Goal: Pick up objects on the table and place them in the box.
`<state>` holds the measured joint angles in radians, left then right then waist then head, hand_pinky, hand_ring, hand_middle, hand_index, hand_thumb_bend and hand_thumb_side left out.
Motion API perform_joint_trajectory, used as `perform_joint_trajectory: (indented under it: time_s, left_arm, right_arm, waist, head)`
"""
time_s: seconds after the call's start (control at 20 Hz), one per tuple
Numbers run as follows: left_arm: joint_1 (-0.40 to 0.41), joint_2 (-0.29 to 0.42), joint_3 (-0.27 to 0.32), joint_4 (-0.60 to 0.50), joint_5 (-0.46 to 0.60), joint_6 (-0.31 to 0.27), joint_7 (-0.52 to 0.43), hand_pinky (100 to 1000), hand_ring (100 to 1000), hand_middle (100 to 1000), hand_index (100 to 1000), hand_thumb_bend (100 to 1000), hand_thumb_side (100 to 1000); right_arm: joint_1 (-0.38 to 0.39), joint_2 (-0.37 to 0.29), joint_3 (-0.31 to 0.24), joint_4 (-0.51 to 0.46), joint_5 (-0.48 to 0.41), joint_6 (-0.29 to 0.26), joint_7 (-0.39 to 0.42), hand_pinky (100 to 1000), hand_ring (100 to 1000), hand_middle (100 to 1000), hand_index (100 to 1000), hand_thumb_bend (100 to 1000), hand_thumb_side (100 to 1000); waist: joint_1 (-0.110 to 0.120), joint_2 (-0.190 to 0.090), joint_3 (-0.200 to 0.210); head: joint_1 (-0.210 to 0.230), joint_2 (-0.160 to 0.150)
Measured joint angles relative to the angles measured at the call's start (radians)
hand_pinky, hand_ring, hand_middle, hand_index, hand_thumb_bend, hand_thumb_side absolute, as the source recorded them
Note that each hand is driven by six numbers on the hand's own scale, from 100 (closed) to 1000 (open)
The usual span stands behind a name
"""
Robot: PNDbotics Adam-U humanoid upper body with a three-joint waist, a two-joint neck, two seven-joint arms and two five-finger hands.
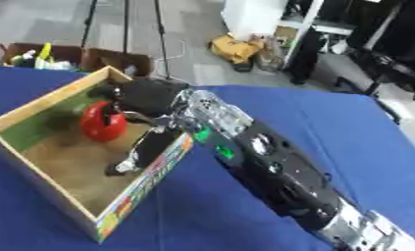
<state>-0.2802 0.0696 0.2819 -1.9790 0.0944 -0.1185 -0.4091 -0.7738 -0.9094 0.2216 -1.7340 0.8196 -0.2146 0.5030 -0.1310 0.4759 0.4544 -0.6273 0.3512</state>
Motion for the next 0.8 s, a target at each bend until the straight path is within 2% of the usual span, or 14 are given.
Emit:
perform_joint_trajectory:
  time_s: [0.3, 0.45, 0.65, 0.8]
  left_arm:
    - [0.002, 0.001, 0.0, 0.0, 0.002, 0.002, 0.001, 421, 512, 542, 748, 100, 938]
    - [0.006, 0.001, 0.0, 0.0, 0.003, 0.003, 0.003, 422, 515, 542, 747, 100, 936]
    - [0.009, 0.001, 0.003, 0.0, 0.009, 0.005, 0.007, 422, 516, 542, 747, 100, 935]
    - [0.012, 0.002, 0.006, 0.0, 0.01, 0.006, 0.011, 422, 516, 542, 747, 100, 934]
  right_arm:
    - [0.001, -0.003, -0.015, -0.032, -0.048, 0.019, -0.001, 437, 897, 995, 748, 591, 733]
    - [0.008, -0.008, -0.028, -0.058, -0.08, 0.032, 0.001, 417, 881, 976, 754, 684, 702]
    - [0.019, -0.008, -0.064, -0.117, -0.177, 0.063, 0.02, 397, 861, 954, 758, 783, 719]
    - [0.034, -0.008, -0.107, -0.183, -0.254, 0.1, 0.02, 393, 856, 949, 761, 793, 732]
  waist:
    - [0.008, -0.013, -0.011]
    - [0.012, -0.019, -0.013]
    - [0.021, -0.024, -0.023]
    - [0.026, -0.029, -0.035]
  head:
    - [-0.002, 0.009]
    - [-0.004, 0.015]
    - [-0.004, 0.019]
    - [0.001, 0.026]
